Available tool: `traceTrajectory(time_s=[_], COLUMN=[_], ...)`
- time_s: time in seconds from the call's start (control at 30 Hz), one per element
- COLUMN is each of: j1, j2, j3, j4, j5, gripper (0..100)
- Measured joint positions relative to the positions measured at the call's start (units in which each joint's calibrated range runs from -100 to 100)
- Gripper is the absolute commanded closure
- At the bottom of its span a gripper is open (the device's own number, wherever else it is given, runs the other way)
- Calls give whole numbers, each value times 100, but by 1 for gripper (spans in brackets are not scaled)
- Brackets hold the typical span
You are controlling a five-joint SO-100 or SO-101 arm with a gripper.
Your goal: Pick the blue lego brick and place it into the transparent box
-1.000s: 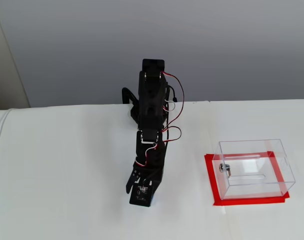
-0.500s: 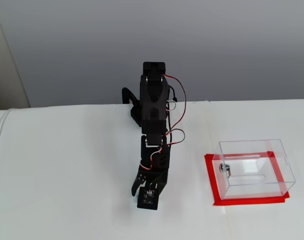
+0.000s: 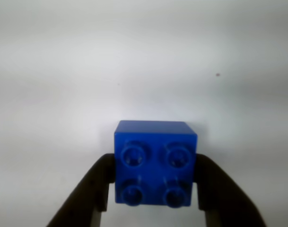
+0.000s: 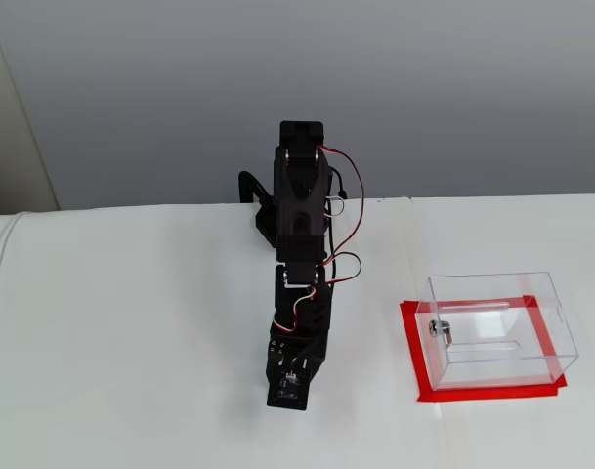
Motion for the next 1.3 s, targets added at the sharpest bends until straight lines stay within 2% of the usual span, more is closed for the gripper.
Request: traceTrajectory(time_s=[0.3,0.8,1.07,1.3], j1=[0,-96,-652,-1912], j2=[-169,-3442,-3983,-3992], j3=[-35,-106,-115,-265], j4=[180,446,446,437], j5=[0,215,381,381], gripper=[91,91,91,91])
